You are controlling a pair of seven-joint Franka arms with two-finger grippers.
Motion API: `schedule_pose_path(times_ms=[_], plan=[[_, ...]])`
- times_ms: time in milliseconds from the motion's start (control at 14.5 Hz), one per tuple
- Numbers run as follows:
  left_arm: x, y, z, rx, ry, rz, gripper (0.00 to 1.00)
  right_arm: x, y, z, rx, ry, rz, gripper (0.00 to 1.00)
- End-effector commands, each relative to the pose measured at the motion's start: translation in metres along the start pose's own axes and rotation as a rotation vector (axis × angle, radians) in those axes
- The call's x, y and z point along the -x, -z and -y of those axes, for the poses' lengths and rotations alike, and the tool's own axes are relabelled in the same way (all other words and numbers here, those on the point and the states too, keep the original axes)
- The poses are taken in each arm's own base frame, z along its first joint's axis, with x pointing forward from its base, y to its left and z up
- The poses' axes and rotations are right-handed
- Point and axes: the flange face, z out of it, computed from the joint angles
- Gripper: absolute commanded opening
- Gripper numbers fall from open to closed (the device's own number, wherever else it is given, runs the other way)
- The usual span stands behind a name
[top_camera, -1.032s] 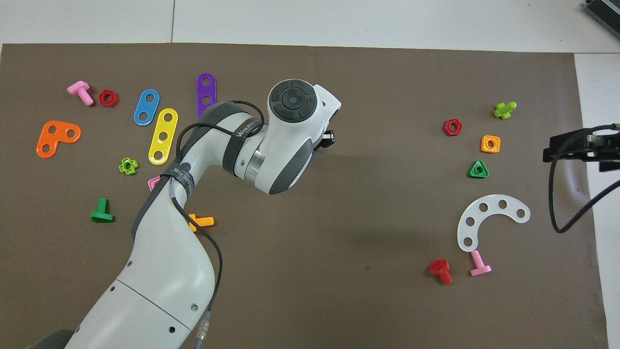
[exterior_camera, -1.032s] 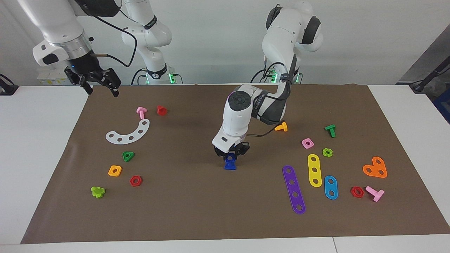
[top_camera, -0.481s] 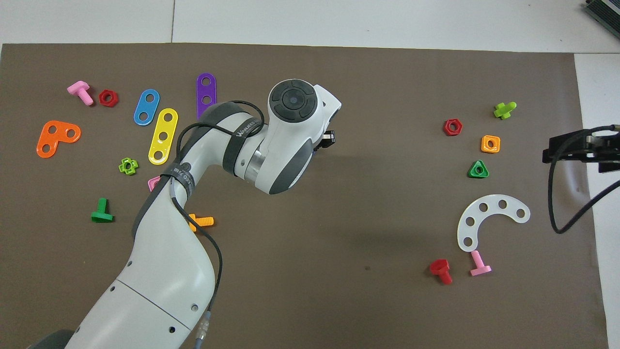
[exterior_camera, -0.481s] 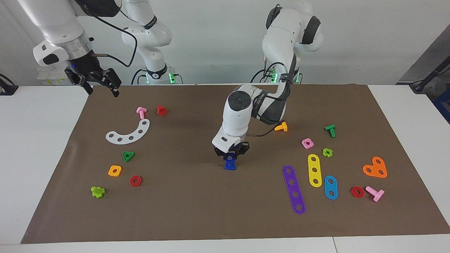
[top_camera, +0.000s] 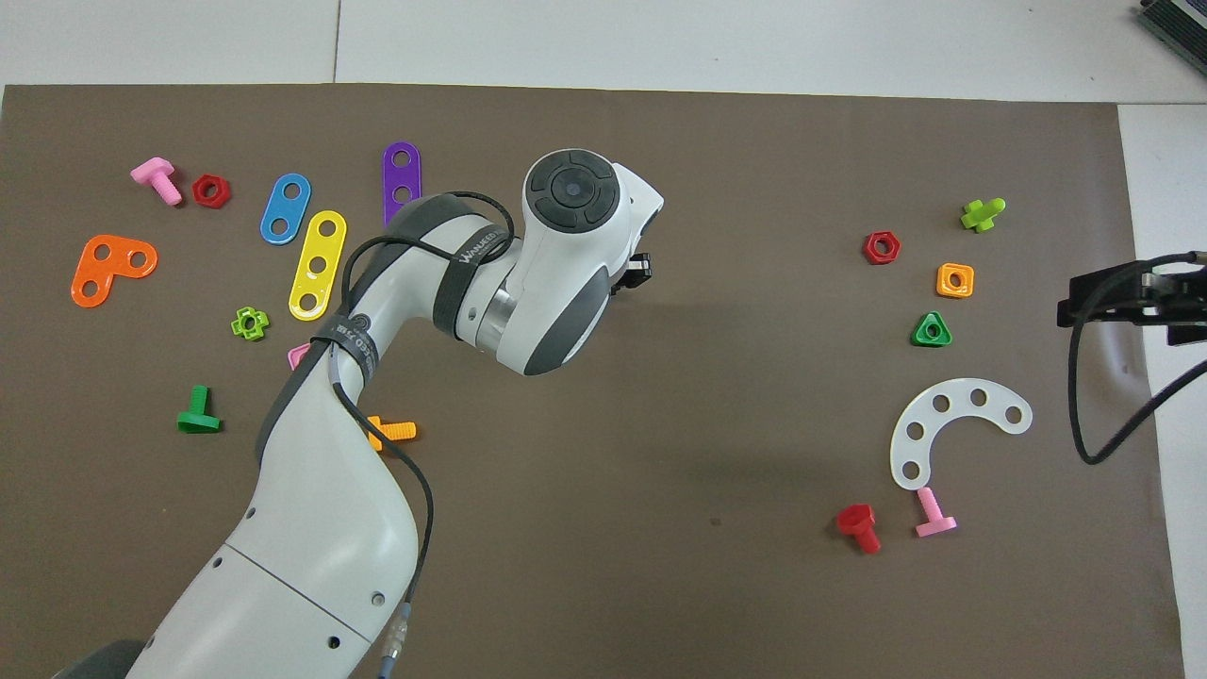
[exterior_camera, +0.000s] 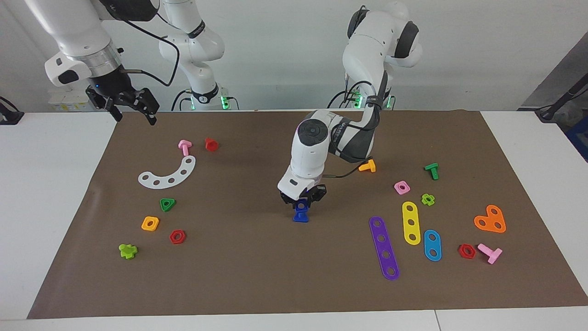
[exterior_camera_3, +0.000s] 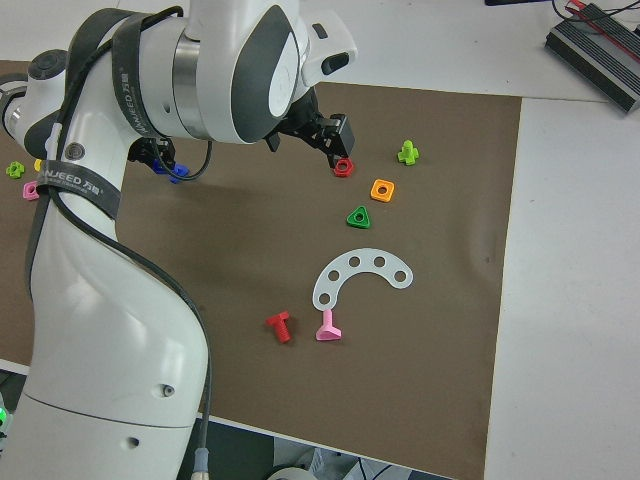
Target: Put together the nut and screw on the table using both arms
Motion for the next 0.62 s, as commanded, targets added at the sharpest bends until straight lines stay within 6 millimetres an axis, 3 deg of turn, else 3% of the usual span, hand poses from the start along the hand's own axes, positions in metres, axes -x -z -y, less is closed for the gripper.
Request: schedule_pose_path(times_ms=[0, 550], plan=[[-0.003, -0.001, -0.007, -0.011, 0.022, 0.001, 0.31, 0.006, 0.002, -0.004, 0.009, 0.013, -0.001, 1.00], [-0.013, -0.002, -0.003, 0.018, 0.034, -0.040, 0.30, 0.008, 0.003, 0.004, -0.002, 0.034, 0.001, 1.00]])
